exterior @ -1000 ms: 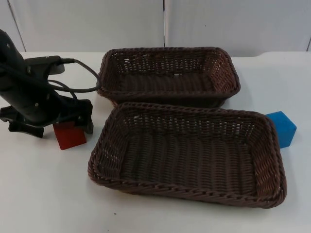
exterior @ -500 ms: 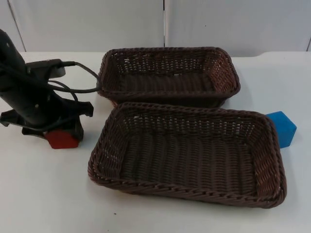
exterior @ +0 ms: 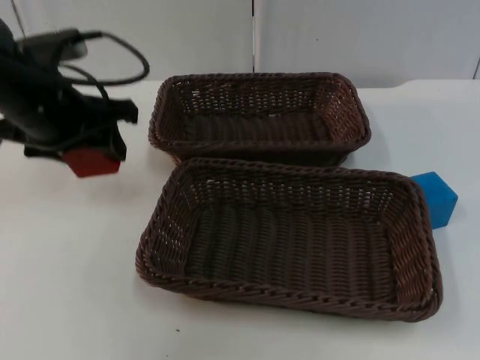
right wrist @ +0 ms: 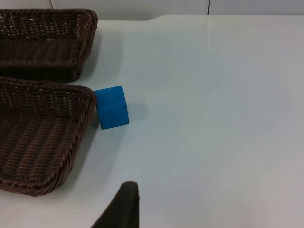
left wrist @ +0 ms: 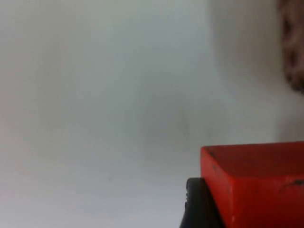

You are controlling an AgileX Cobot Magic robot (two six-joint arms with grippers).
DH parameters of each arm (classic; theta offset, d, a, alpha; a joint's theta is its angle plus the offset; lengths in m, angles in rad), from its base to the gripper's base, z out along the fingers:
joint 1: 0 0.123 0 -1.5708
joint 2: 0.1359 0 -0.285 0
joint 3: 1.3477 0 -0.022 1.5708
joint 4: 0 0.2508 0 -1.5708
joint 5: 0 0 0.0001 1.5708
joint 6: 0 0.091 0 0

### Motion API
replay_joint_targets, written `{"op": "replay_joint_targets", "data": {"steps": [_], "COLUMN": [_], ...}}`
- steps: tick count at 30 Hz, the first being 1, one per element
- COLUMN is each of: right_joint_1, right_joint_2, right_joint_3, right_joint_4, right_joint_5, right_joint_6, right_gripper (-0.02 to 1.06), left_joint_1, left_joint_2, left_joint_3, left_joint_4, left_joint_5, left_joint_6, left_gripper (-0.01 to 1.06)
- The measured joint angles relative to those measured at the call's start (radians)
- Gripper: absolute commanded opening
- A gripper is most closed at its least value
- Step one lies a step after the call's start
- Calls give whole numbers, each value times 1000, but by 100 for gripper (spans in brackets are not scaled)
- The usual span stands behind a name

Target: Pick up one cube with the left hand and place it into the upper basket. Pick up one cube with the right hand and place it into the lower basket.

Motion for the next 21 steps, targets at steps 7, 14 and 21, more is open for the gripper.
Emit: {"op": "replay_joint_targets", "data": {"steps": [7, 14, 21], "right_joint_1": [0, 0, 0], "right_joint_2": [0, 0, 0], "right_joint_3": [0, 0, 0], "right_joint_4": [0, 0, 0], "right_joint_5": [0, 0, 0], "right_joint_6": [0, 0, 0], "right_gripper": [105, 105, 105], "left_joint_1": [0, 0, 0], "left_joint_2": [-106, -177, -180], "left_joint_3": [0, 0, 0], "left_joint_4": [0, 0, 0], "left_joint_5": [25, 26, 19], "left_joint_6": [0, 19, 20], "left_gripper": [0, 0, 0]}}
